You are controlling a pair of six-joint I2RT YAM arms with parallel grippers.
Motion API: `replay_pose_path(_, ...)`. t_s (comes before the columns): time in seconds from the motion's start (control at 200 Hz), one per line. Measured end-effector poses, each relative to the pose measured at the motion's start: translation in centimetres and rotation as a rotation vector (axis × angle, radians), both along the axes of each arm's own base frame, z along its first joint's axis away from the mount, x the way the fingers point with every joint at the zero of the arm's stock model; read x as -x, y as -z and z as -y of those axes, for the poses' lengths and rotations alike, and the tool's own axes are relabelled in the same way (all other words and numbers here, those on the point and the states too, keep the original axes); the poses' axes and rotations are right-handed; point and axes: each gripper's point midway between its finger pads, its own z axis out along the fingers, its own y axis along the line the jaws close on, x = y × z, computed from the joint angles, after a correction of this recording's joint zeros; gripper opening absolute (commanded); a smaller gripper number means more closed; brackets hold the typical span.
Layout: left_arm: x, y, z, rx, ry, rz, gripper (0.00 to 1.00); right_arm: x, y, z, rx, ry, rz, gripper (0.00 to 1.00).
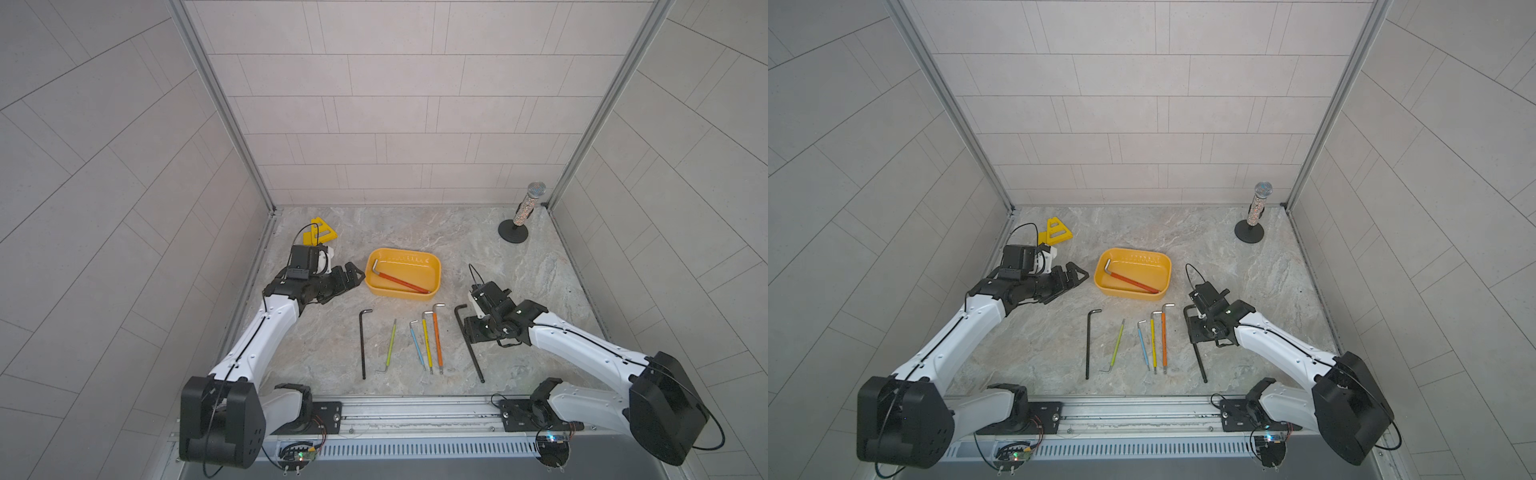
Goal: Put the hex key on the desktop into the storage box
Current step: Pick up the Allen key from the center of the board.
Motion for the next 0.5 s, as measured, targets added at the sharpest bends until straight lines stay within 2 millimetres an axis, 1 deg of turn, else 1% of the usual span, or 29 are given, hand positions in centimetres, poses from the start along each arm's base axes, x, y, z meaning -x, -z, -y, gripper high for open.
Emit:
replay_pose_path(0.25, 0.1, 0.1, 0.0, 0.0, 0.0, -0.003, 0.98, 0.3, 1.8, 0.1, 0.033, -0.004, -0.053, 0.57)
replay_pose_path(0.5, 0.1, 0.1, 0.0, 0.0, 0.0, -0.003, 0.98, 0.3, 2.5, 0.0, 0.044, -0.006, -0.069, 0.56)
